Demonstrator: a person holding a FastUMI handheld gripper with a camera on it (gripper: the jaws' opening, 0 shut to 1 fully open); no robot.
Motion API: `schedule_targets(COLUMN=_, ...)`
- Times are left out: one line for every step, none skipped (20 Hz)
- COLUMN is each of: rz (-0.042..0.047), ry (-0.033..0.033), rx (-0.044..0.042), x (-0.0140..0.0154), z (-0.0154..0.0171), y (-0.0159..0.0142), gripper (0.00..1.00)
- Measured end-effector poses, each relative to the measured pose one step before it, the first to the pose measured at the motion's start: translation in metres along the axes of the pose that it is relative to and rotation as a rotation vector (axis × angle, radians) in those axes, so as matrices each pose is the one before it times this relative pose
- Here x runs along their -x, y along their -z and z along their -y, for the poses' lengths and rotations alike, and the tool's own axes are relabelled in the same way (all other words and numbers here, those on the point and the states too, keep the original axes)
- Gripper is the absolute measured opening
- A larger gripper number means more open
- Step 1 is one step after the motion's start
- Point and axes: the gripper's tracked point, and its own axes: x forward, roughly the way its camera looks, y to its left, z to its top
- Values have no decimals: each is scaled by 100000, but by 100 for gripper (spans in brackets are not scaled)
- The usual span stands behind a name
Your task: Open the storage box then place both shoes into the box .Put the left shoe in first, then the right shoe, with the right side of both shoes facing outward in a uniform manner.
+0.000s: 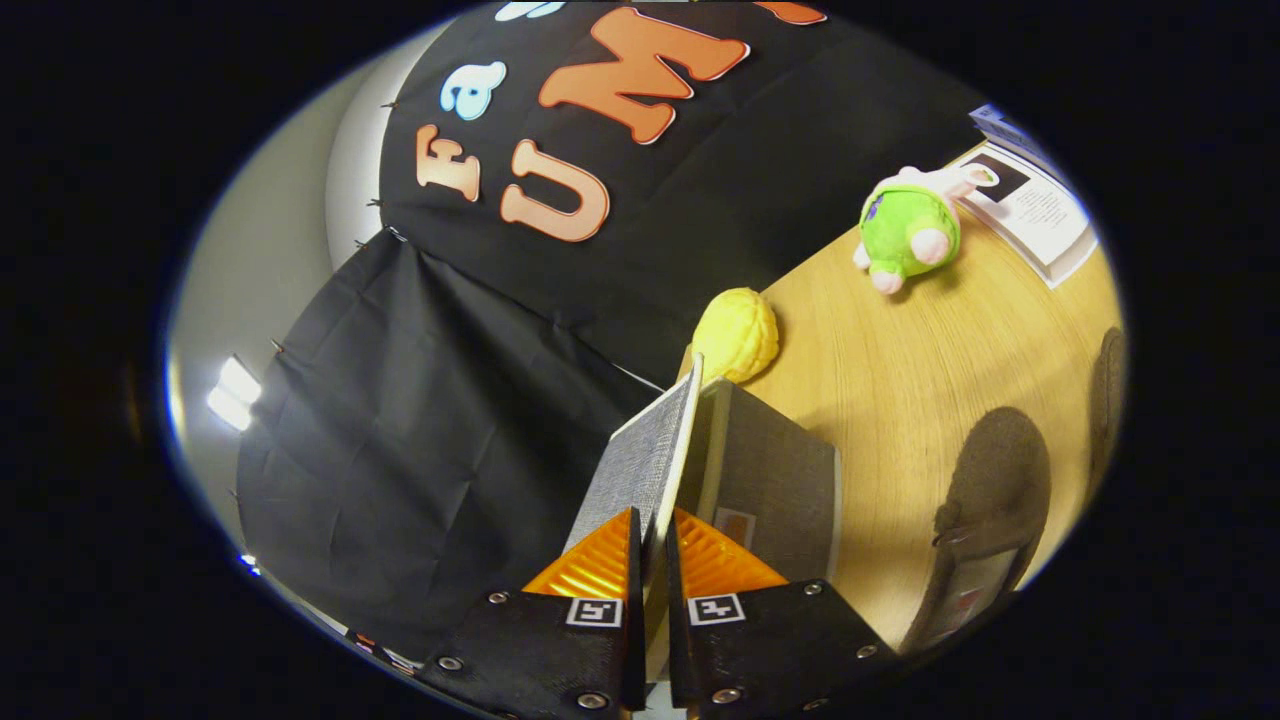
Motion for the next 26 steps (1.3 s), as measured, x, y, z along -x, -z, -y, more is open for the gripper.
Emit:
schedule_targets(rz=637, ry=-1131, rx=1128, x=167, z=-993, y=-245, gripper=9)
schedule_targets(rz=458, ry=-1427, rx=1030, x=-7, z=-1032, y=-270, gripper=9)
schedule_targets(rz=374, ry=-1728, rx=678, x=5, z=-1277, y=-138, gripper=10)
schedule_targets(rz=454, ry=-1955, rx=731, x=-130, z=-1277, y=-227, gripper=10)
schedule_targets(rz=609, ry=-1762, rx=976, x=-267, z=-1398, y=-206, gripper=10)
schedule_targets(rz=426, ry=-1360, rx=1072, x=-271, z=-1175, y=-173, gripper=11)
schedule_targets(rz=818, ry=-1527, rx=571, x=-252, z=-1243, y=-90, gripper=11)
schedule_targets(rz=535, ry=-1653, rx=382, x=-414, z=-1019, y=-68, gripper=11)
schedule_targets(rz=502, ry=-1535, rx=116, x=-510, z=-1261, y=9, gripper=11)
schedule_targets(rz=161, ry=-1212, rx=95, x=-392, z=-1113, y=200, gripper=11)
schedule_targets(rz=180, ry=-924, rx=-509, x=-574, z=-946, y=67, gripper=10)
schedule_targets(rz=135, ry=-1110, rx=-283, x=-851, z=-1001, y=81, gripper=11)
schedule_targets(rz=659, ry=-1093, rx=-346, x=-742, z=-972, y=117, gripper=11)
schedule_targets(rz=75, ry=-653, rx=-197, x=-843, z=-883, y=250, gripper=11)
schedule_targets(rz=317, ry=-819, rx=15, x=-652, z=-735, y=329, gripper=11)
schedule_targets(rz=257, ry=-909, rx=267, x=-816, z=-746, y=346, gripper=11)
schedule_targets(rz=471, ry=-863, rx=304, x=-524, z=-935, y=417, gripper=11)
schedule_targets(rz=163, ry=-922, rx=643, x=-762, z=-628, y=437, gripper=12)
schedule_targets(rz=-334, ry=-986, rx=265, x=-538, z=-578, y=605, gripper=13)
schedule_targets(rz=-1172, ry=-1347, rx=-209, x=-710, z=-558, y=687, gripper=18)
schedule_targets(rz=-1596, ry=-1507, rx=-94, x=-696, z=-804, y=525, gripper=23)
schedule_targets(rz=-1830, ry=-794, rx=667, x=-563, z=-237, y=748, gripper=34)
schedule_targets(rz=-1774, ry=-398, rx=1144, x=-398, z=-221, y=827, gripper=38)
schedule_targets(rz=-1837, ry=-221, rx=1792, x=-315, z=-73, y=679, gripper=46)
schedule_targets(rz=-1344, ry=-255, rx=1755, x=-173, z=-155, y=738, gripper=51)
schedule_targets(rz=-1915, ry=-272, rx=1624, x=-261, z=106, y=522, gripper=60)
